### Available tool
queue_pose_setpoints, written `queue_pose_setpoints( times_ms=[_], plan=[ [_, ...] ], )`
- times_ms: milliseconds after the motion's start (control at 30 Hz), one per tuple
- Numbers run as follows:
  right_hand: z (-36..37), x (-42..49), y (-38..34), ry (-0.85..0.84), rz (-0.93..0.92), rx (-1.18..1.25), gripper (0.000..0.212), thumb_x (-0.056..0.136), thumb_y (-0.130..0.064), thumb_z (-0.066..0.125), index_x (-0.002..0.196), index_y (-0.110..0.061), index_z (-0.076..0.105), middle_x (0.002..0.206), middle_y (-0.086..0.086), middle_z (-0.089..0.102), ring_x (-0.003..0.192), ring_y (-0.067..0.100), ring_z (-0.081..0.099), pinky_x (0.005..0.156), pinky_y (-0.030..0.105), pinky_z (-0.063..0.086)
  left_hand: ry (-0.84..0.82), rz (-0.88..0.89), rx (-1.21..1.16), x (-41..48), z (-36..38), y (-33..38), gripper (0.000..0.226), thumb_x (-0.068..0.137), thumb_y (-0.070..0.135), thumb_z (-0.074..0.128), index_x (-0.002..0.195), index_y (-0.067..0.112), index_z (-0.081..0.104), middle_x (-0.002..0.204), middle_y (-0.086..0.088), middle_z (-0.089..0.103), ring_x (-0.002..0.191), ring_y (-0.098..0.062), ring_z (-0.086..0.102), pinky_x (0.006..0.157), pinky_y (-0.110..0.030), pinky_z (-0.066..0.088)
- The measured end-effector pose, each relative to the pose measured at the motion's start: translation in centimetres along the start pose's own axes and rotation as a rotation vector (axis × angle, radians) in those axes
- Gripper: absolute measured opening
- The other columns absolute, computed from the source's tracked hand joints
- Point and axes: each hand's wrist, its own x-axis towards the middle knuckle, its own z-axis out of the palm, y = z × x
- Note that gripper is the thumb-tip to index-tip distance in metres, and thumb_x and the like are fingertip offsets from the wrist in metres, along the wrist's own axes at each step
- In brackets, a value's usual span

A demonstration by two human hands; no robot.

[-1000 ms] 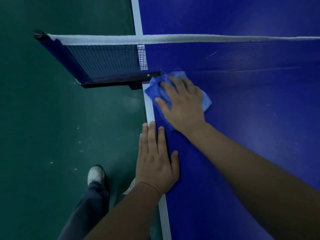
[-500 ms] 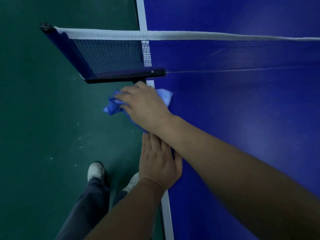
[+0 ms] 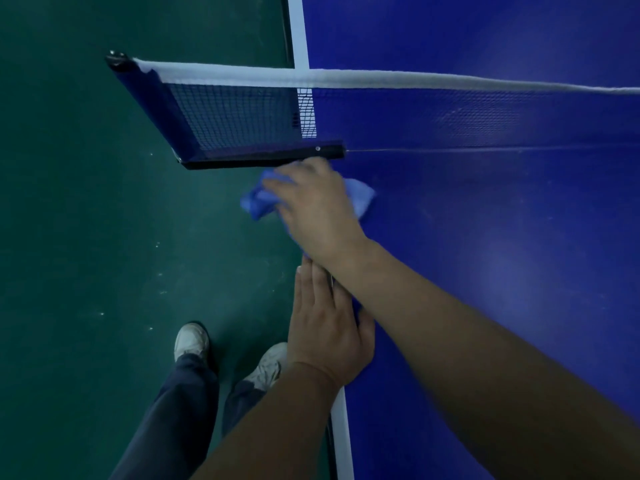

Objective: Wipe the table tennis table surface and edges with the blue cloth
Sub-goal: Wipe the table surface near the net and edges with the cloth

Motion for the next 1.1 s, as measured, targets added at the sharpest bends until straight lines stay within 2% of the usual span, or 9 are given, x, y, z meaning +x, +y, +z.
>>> queue_pose_setpoints(
  times_ms=[67,200,333,400,500,633,800,1000,1100],
  plan=[
    [-0.9,-0.3,-0.3,-0.041,-0.122,0.096,0.036,0.096,-0.014,0.057,0.131,-0.017,0.066,0.134,0.003,0.062,0.116,0.031,0.054,0.095,0.044,0.041,-0.023,-0.006,0.035,-0.1,0.0,0.1,0.070,0.097,0.039,0.036,0.150,-0.007,0.034,0.156,-0.034,0.027,0.147,-0.050,0.022,0.122,-0.056,0.018],
    [-3.1,-4.6,4.3,0.380,0.132,0.171,0.034,0.091,-0.004,0.063,0.125,-0.006,0.069,0.130,0.018,0.061,0.117,0.027,0.049,0.103,0.039,0.040,0.041,-0.007,0.038,0.0,0.0,0.1,0.068,0.096,0.038,0.042,0.150,-0.005,0.037,0.160,-0.031,0.022,0.151,-0.045,0.015,0.123,-0.053,0.016],
    [-2.9,-7.2,5.4,0.270,0.347,0.172,0.030,0.096,-0.011,0.066,0.125,-0.003,0.068,0.132,0.021,0.056,0.123,0.029,0.052,0.108,0.025,0.037,0.045,0.008,0.032,-0.2,0.2,0.0,0.068,0.096,0.035,0.046,0.150,-0.005,0.036,0.161,-0.029,0.020,0.152,-0.044,0.012,0.123,-0.053,0.016],
    [-2.2,-5.3,3.7,0.177,0.244,0.244,0.029,0.094,-0.006,0.066,0.122,-0.001,0.069,0.128,0.025,0.059,0.122,0.027,0.052,0.108,0.020,0.033,0.044,0.003,0.022,-0.1,0.1,0.0,0.067,0.096,0.035,0.046,0.148,-0.006,0.038,0.160,-0.031,0.021,0.151,-0.045,0.014,0.123,-0.054,0.018],
    [-1.5,-1.5,0.4,-0.023,-0.020,0.301,0.029,0.093,-0.003,0.065,0.122,-0.003,0.070,0.126,0.025,0.062,0.119,0.041,0.055,0.104,0.044,0.039,0.011,-0.013,0.022,-0.1,0.0,-0.1,0.068,0.097,0.036,0.041,0.149,-0.007,0.037,0.157,-0.034,0.026,0.149,-0.048,0.021,0.122,-0.056,0.021],
    [-1.8,-2.3,0.1,0.118,-0.183,0.344,0.031,0.089,0.000,0.067,0.119,0.002,0.071,0.119,0.024,0.065,0.106,0.039,0.062,0.095,0.043,0.045,-0.027,-0.016,0.053,0.0,-0.1,0.1,0.068,0.098,0.039,0.038,0.149,-0.006,0.038,0.151,-0.033,0.036,0.141,-0.049,0.034,0.120,-0.057,0.024],
    [-2.8,-11.0,10.3,0.191,-0.003,-0.069,0.029,0.095,-0.008,0.062,0.121,0.003,0.068,0.138,0.022,0.058,0.125,0.034,0.055,0.108,0.047,0.040,0.060,0.011,0.054,-0.2,0.4,-0.1,0.067,0.097,0.036,0.041,0.149,-0.006,0.036,0.160,-0.032,0.021,0.151,-0.046,0.015,0.122,-0.056,0.021],
    [-4.9,-11.7,17.6,0.146,0.767,-0.227,0.065,0.096,-0.032,0.025,0.152,-0.001,0.037,0.164,0.018,0.022,0.150,0.044,0.016,0.119,0.058,0.017,0.061,0.014,0.065,-0.2,0.7,-0.3,0.068,0.098,0.038,0.041,0.151,-0.005,0.034,0.161,-0.030,0.018,0.152,-0.044,0.011,0.123,-0.055,0.019],
    [-2.4,-5.8,11.5,0.166,0.627,-0.273,0.063,0.100,-0.036,0.021,0.156,-0.011,0.031,0.164,0.015,0.023,0.151,0.038,0.017,0.121,0.052,0.014,0.066,0.014,0.055,-0.1,0.5,-0.2,0.068,0.097,0.037,0.042,0.150,-0.006,0.035,0.160,-0.031,0.019,0.151,-0.045,0.013,0.123,-0.055,0.018]
  ],
)
